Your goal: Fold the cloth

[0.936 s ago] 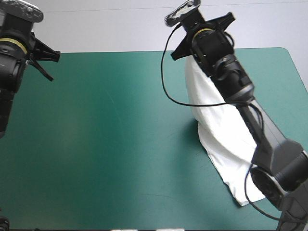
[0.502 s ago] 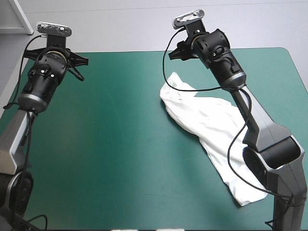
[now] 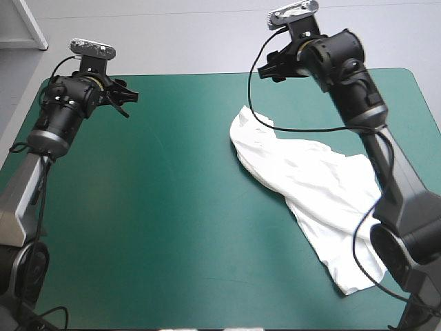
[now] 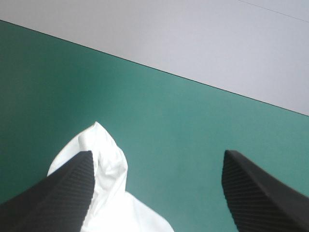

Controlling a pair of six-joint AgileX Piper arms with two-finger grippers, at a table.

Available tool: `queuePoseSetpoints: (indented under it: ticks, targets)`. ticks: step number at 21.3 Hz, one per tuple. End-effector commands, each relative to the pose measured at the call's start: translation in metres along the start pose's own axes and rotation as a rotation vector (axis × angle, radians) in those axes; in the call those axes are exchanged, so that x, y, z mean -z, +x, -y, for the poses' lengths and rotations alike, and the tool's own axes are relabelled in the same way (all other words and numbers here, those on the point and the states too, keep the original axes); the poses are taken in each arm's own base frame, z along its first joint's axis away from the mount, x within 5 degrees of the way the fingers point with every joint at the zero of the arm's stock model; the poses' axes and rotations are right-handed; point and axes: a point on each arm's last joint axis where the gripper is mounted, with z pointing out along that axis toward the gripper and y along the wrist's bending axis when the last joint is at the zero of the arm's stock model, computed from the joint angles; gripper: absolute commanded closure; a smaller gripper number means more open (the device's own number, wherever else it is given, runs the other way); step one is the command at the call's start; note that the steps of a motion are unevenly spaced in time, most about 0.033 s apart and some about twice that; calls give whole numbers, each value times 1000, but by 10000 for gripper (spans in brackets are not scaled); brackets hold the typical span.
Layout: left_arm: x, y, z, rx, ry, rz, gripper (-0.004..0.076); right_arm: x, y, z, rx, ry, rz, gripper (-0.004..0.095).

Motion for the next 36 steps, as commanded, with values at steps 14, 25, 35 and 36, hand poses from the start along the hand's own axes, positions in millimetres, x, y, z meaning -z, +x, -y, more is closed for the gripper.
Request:
queuePoseSetpoints:
  ticks: [14,25,35,36]
  targets:
    - [136,-10,-6,31,251,65,258,157,113,22,-88,-159,-91,212]
    - [69,-32,82,-93,500,192,271,166,193,16,-127,-222,-225,305]
    - [-48,-60,197,-134,622,158,271,143,277,-5,-157,-346,-468,305]
    - [-55,-59,201,-135,624,151,270,145,280,-5,-163,-347,-464,305]
